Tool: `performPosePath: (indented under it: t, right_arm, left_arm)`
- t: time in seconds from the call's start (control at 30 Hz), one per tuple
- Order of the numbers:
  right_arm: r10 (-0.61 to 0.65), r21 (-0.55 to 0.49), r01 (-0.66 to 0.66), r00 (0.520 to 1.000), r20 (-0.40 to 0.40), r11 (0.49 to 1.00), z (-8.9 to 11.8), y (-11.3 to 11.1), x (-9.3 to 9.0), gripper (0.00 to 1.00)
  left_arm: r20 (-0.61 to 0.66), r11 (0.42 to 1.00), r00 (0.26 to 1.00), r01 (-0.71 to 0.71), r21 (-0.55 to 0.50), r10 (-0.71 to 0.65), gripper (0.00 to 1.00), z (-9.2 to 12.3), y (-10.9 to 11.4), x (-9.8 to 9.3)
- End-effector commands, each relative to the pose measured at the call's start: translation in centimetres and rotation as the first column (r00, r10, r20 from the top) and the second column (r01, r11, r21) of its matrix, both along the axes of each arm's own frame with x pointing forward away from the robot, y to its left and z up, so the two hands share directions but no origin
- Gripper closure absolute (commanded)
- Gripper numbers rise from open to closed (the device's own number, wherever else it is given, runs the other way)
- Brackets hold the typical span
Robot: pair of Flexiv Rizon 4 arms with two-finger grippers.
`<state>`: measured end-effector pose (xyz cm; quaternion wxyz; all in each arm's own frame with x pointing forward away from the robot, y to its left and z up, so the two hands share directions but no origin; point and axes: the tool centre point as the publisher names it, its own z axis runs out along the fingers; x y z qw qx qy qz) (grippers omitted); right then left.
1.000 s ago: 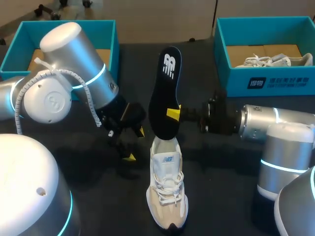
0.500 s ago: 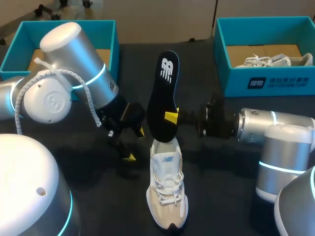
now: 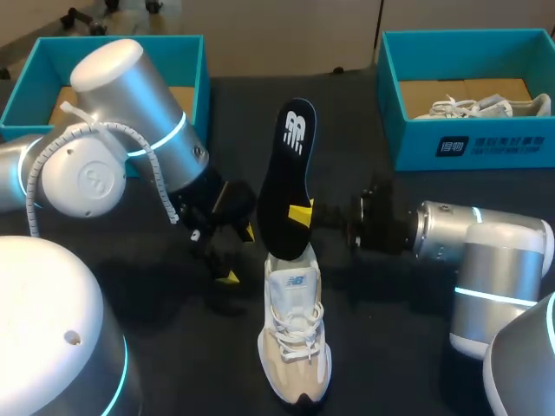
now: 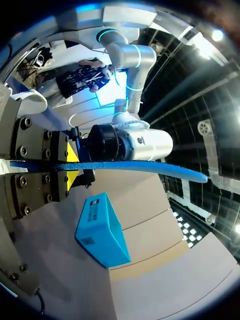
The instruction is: Take the shoe out of the shoebox, open the shoe tongue, remove and reinsert the insole, then place the shoe into the shoebox
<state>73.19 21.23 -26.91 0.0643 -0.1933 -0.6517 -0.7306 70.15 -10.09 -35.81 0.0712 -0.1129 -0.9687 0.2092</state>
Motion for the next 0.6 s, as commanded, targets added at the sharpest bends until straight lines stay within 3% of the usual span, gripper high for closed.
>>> performPosePath:
  t: [0.03,0.6]
  right_arm:
    - [0.001,0.006,-0.001,1.0,-0.014,1.0,-0.6,0.6,0.1,1.0]
    - [-0.005,0.033,0.008,0.995,-0.104,0.999,-2.4,1.4,-1.7,1.0]
  left_arm:
    - [0.004,1.0,1.0,-0.001,0.001,0.001,0.0,0.0,0.1,-0.1]
    - [0.004,1.0,1.0,-0.001,0.001,0.001,0.0,0.0,0.1,-0.1]
